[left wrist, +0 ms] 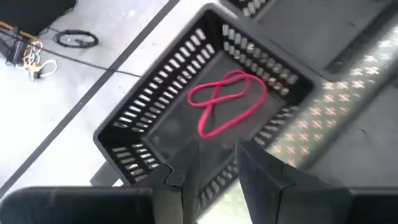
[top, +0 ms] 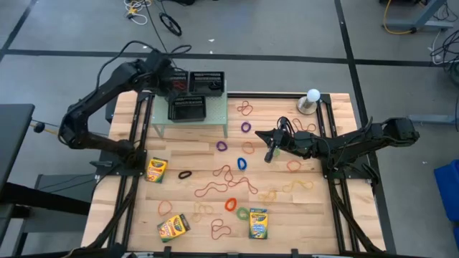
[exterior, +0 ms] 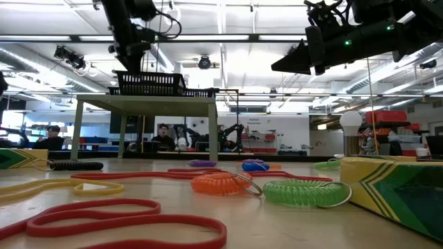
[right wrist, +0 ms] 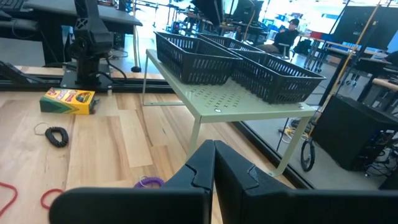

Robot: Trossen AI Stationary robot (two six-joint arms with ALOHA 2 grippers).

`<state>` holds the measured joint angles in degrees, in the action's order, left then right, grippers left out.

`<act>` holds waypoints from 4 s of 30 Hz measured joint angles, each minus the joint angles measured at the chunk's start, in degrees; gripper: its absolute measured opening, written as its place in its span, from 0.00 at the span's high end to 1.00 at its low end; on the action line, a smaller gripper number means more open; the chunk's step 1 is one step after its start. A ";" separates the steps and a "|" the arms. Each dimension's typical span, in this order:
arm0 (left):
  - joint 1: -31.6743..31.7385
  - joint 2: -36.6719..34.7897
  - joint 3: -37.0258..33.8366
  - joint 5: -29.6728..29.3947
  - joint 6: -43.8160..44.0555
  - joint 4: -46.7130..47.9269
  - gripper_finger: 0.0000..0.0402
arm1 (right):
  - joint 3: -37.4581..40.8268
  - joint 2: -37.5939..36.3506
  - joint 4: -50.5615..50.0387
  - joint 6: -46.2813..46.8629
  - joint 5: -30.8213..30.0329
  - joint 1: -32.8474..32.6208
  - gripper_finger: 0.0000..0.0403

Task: Pick & Place Office Desk Supplies
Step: Put the yellow rubber band into the top left black bin on the shelf

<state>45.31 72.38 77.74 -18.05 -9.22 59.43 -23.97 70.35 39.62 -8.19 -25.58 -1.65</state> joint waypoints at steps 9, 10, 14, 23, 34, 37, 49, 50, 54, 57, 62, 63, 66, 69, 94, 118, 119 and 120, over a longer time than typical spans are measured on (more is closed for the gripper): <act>-7.03 -8.19 0.00 -4.18 4.23 0.03 0.82 | 0.00 0.00 0.00 -0.04 0.00 0.02 0.97; -8.08 -9.35 0.00 -4.36 4.76 0.03 0.83 | 0.00 0.00 0.00 -0.04 0.00 0.00 0.97; -13.05 -13.92 -0.01 -4.54 7.19 0.21 0.88 | 0.00 0.00 0.01 -0.07 0.01 0.01 0.97; -34.26 -22.45 -8.32 -7.28 15.04 -1.74 0.95 | 0.00 0.00 0.00 -0.24 0.02 0.00 0.97; -52.38 -24.75 -30.61 -12.62 16.29 -30.38 0.95 | 0.00 0.00 0.00 -0.15 0.01 0.00 0.97; -54.48 -23.45 -34.17 -12.84 15.85 -37.11 0.95 | 0.00 0.00 0.00 0.00 0.01 0.01 0.97; -57.97 -15.45 -42.41 -5.60 19.91 -53.01 0.95 | 0.01 0.00 -0.28 3.90 3.41 0.02 0.97; -58.04 -14.12 -42.41 -4.58 21.02 -53.11 0.95 | 0.02 0.00 -0.31 4.53 5.00 0.00 0.97; -59.50 -8.84 -42.41 -4.40 20.65 -55.55 0.95 | 0.02 0.00 -0.14 4.74 8.58 -0.02 0.97; -60.82 -4.60 -42.41 -3.87 19.18 -60.94 0.97 | 0.02 0.00 0.37 4.74 8.66 0.00 0.97; -60.87 2.97 -42.39 1.58 18.74 -68.02 0.98 | 0.02 0.00 0.87 4.94 10.02 0.02 0.97; -60.93 4.45 -42.39 1.56 18.70 -68.99 0.98 | 0.02 0.00 0.87 4.96 11.18 0.02 0.97; -60.98 8.72 -42.41 1.62 17.99 -73.50 0.98 | 0.02 0.00 0.87 5.11 13.73 0.00 0.97; -61.27 12.74 -42.37 4.00 18.05 -83.47 0.98 | 0.02 0.00 0.92 6.45 13.84 0.00 0.97; -62.09 29.70 -52.16 -3.12 18.32 -126.37 0.98 | -10.77 -0.02 -22.81 10.93 4.57 -10.31 0.98; -56.03 29.70 -51.24 -2.69 15.84 -125.61 0.97 | -27.55 5.49 -77.73 59.05 -5.16 -22.31 0.98; -56.03 29.70 -51.24 -2.70 15.72 -125.61 0.97 | -28.79 6.49 -79.73 60.81 -4.40 -22.69 0.98; -56.03 29.70 -51.24 -2.70 15.45 -125.61 0.97 | -29.99 7.42 -81.81 62.40 -3.78 -23.07 0.98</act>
<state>-10.71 102.08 26.50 -20.75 6.23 -66.17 -53.96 77.77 -42.20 54.22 -29.36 -24.72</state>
